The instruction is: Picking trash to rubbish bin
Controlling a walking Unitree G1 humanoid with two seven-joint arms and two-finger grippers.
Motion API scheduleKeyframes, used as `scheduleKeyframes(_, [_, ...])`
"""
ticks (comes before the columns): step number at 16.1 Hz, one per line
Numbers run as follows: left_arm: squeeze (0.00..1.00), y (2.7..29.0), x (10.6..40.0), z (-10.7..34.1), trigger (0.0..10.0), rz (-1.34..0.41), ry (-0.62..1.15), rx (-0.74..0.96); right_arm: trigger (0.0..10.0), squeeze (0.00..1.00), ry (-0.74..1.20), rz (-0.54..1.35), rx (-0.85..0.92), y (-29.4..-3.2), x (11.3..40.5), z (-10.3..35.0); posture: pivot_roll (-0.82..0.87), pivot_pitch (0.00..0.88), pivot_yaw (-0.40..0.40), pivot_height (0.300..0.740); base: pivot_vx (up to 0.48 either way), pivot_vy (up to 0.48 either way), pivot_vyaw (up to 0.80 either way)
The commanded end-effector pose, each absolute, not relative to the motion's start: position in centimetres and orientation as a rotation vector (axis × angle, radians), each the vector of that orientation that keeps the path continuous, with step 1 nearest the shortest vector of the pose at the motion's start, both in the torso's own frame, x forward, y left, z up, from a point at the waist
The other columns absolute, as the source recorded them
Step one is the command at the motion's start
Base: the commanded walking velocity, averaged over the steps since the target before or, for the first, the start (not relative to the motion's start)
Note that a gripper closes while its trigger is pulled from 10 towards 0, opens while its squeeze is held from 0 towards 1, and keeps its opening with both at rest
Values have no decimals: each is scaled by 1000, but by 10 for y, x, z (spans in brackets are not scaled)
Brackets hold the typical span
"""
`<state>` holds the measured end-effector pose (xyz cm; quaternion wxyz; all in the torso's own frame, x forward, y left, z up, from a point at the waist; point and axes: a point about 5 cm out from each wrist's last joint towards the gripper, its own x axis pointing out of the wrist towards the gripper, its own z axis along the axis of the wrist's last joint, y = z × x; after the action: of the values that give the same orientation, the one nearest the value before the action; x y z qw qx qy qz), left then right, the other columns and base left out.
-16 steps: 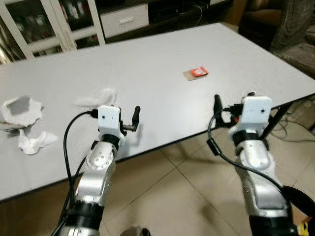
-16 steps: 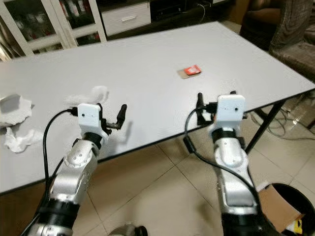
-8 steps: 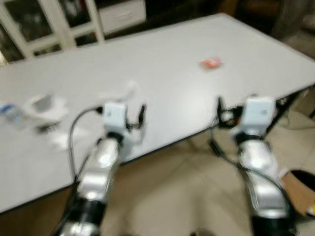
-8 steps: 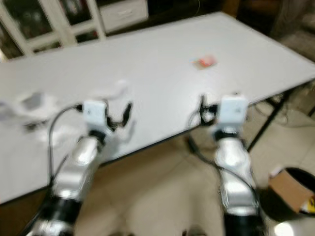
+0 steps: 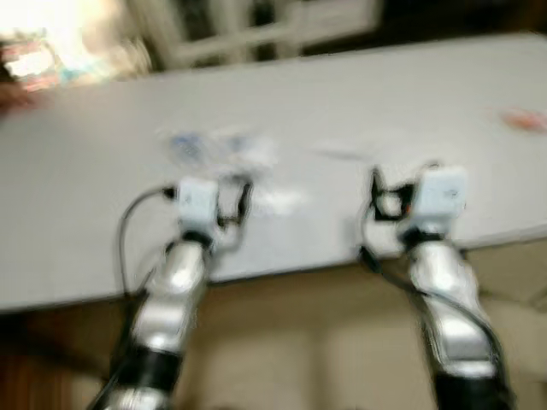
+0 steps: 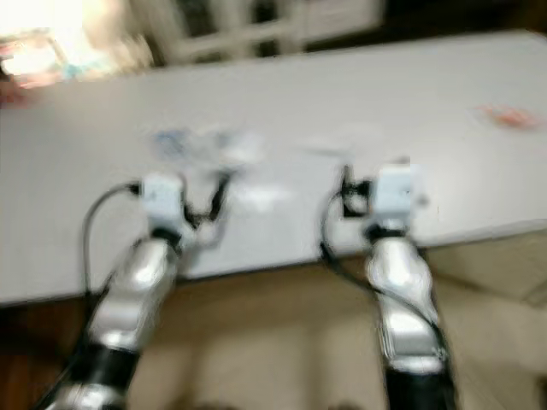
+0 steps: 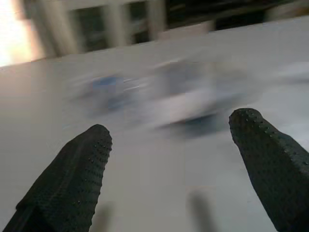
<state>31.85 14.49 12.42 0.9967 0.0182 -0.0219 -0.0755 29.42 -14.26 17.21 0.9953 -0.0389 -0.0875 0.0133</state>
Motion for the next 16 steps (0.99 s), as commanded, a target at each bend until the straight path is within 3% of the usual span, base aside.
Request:
scheduleKeyframes(1, [0, 139, 319, 124, 10000, -160, -39, 28, 10000, 0, -178, 1, -102, -152, 293, 173, -102, 97, 68, 740, 0, 480, 800])
scheduleKeyframes(3, [0, 138, 319, 123, 10000, -162, -37, 30, 10000, 0, -175, -7, -98, -154, 293, 172, -103, 97, 69, 740, 0, 480, 0])
scheduleKeyframes(10, [0, 132, 318, 125, 10000, -231, -58, 48, 10000, 0, -177, -15, -86, -153, 294, 172, -101, 90, 71, 740, 0, 0, 0])
scheduleKeyframes(13, [0, 130, 318, 124, 10000, -245, -57, 55, 10000, 0, -182, -15, -76, -153, 295, 174, -99, 85, 71, 740, 385, 0, 0])
scheduleKeyframes(16, [0, 128, 317, 123, 10000, -252, -54, 55, 10000, 0, -179, -18, -74, -152, 297, 173, -97, 81, 72, 740, 0, 0, 0])
